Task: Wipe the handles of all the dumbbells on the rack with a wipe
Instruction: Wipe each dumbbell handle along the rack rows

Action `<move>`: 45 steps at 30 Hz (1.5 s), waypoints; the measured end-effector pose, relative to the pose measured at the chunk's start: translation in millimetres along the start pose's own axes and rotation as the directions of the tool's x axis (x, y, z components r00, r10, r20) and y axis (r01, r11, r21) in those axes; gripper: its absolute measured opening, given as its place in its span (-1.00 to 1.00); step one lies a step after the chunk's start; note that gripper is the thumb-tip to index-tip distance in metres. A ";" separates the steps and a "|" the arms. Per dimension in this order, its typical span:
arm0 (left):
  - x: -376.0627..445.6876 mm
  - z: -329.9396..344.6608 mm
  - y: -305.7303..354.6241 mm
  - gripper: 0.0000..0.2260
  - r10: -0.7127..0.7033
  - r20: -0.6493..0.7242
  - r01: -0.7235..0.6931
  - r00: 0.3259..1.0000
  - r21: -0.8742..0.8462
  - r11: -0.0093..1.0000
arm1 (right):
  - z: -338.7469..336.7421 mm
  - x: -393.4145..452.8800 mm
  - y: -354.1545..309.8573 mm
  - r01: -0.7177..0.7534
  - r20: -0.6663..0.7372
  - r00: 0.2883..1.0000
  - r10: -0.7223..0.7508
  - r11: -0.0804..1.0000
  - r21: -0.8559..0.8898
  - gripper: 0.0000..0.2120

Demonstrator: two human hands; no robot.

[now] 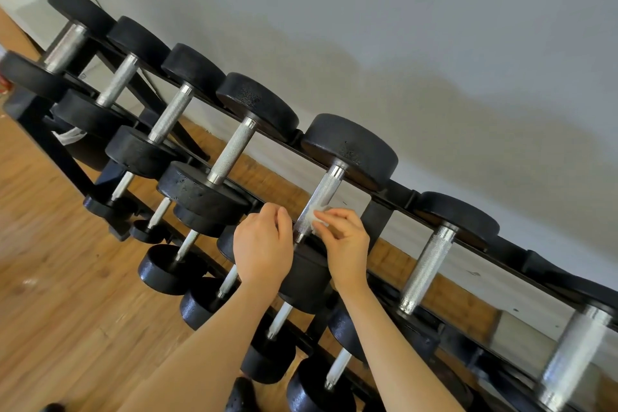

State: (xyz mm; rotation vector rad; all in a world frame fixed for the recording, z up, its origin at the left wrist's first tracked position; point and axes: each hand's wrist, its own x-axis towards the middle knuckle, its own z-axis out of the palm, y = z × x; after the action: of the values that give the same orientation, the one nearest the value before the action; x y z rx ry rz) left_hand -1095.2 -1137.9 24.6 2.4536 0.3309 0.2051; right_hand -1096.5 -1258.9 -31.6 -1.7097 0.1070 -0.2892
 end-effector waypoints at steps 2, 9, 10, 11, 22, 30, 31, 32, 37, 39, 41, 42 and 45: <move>-0.2 -0.7 -0.2 -0.74 -0.003 -0.002 0.003 1.000 -0.003 1.000 | -1.8 4.0 -0.5 0.017 0.018 1.000 -0.017 0.999 -0.035 -0.75; -0.7 -2.6 -2.5 -0.74 0.021 -0.007 -0.021 1.000 0.001 1.000 | -1.5 2.6 -3.2 0.085 0.036 0.996 -0.081 0.989 -0.122 -0.75; -3.1 -2.6 -5.2 -0.74 0.025 -0.002 -0.025 1.000 0.004 1.000 | -2.4 2.7 -3.0 0.097 0.048 0.995 -0.091 0.985 -0.140 -0.75; -8.3 -2.7 -7.9 -0.73 0.021 0.007 -0.021 1.000 0.014 1.000 | -3.5 3.4 -3.3 0.102 0.057 0.994 -0.094 0.982 -0.156 -0.76; -46.2 6.0 -8.1 -0.65 -0.075 -0.081 0.078 0.994 0.039 0.996 | -7.6 2.7 -5.9 0.158 0.143 0.982 -0.125 0.957 -0.245 -0.79; -45.9 11.3 -12.5 -0.63 -0.025 -0.146 0.038 0.989 0.084 0.996 | -7.8 12.1 -13.2 0.147 0.069 0.988 -0.136 0.967 -0.210 -0.80; -45.8 11.9 -13.4 -0.64 -0.023 -0.146 0.037 0.989 0.091 0.995 | -6.6 8.3 -10.3 0.132 0.104 0.988 -0.111 0.968 -0.215 -0.79; -45.9 12.2 -14.3 -0.64 -0.022 -0.148 0.037 0.989 0.096 0.995 | -6.0 4.8 -7.5 0.123 0.139 0.986 -0.094 0.967 -0.222 -0.79; -45.8 12.7 -15.4 -0.64 -0.016 -0.167 0.033 0.986 0.103 0.994 | -8.5 7.3 -5.3 0.126 0.123 0.987 -0.099 0.964 -0.236 -0.80; -46.0 13.1 -15.4 -0.62 -0.013 -0.175 0.031 0.985 0.099 0.995 | -7.1 10.8 -7.0 0.141 0.056 0.990 -0.131 0.964 -0.225 -0.80; -45.7 13.8 -15.2 -0.58 -0.011 -0.184 0.028 0.983 0.090 0.996 | -3.6 9.1 -7.2 0.140 0.048 0.990 -0.133 0.967 -0.214 -0.80; -45.6 14.3 -15.2 -0.57 -0.012 -0.190 0.028 0.982 0.086 0.996 | -2.2 6.1 -7.0 0.134 0.063 0.990 -0.123 0.968 -0.212 -0.80; -45.6 15.4 -15.0 -0.56 -0.011 -0.206 0.027 0.978 0.075 0.997 | -4.2 1.5 -5.3 0.116 0.152 0.985 -0.084 0.969 -0.217 -0.80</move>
State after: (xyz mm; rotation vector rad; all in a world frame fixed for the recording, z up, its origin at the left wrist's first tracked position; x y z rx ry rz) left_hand -1138.1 -1148.5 0.4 2.5097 0.4596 0.4474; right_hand -1096.6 -1262.3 -25.6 -1.9594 -0.0545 -0.2361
